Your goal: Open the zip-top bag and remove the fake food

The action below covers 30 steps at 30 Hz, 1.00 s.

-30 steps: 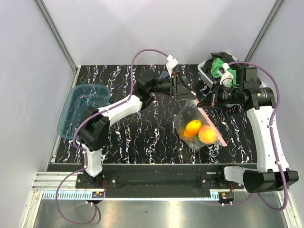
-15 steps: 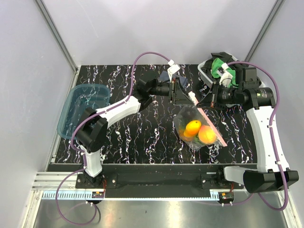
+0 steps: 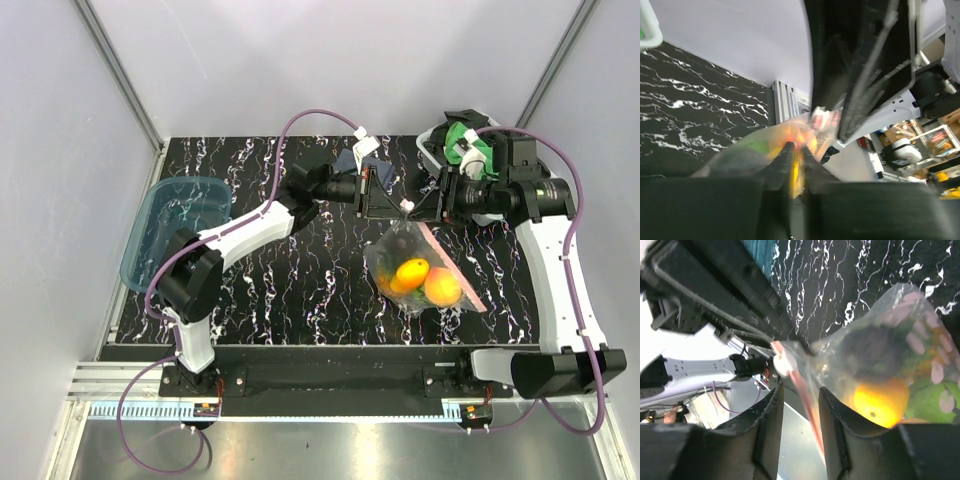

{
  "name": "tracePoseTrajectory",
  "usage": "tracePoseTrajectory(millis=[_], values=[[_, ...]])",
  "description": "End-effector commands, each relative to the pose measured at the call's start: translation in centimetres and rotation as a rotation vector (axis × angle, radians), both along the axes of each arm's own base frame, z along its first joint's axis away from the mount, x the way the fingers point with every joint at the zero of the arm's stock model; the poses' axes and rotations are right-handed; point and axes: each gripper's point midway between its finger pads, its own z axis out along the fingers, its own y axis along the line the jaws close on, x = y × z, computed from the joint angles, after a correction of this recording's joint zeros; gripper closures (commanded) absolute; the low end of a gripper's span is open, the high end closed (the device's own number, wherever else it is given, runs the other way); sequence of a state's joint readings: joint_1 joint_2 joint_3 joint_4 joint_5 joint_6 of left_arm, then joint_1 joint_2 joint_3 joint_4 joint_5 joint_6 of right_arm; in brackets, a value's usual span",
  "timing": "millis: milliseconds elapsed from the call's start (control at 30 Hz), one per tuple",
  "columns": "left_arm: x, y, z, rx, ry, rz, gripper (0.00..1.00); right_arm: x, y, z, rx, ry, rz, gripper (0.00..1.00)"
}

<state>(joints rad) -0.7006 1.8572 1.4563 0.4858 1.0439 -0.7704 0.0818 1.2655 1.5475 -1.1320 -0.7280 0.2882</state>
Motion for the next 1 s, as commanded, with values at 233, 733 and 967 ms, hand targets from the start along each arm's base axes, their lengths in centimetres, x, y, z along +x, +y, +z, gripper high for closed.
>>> tracePoseTrajectory(millis=[233,733,967], values=[[-1.0,0.8,3.5,-0.049,-0.086,0.006,1.0,2.3,1.6,1.4,0.091,-0.038,0.04,1.0],[-2.8,0.7,3.8,-0.113,-0.057,-0.078,0.48,2.2,1.6,2.9,0.099,-0.065,0.031,1.0],[-1.6,0.0,2.4,-0.047,-0.024,-0.053,1.0,2.0,1.5,2.7,0.101,-0.048,0.016,0.88]])
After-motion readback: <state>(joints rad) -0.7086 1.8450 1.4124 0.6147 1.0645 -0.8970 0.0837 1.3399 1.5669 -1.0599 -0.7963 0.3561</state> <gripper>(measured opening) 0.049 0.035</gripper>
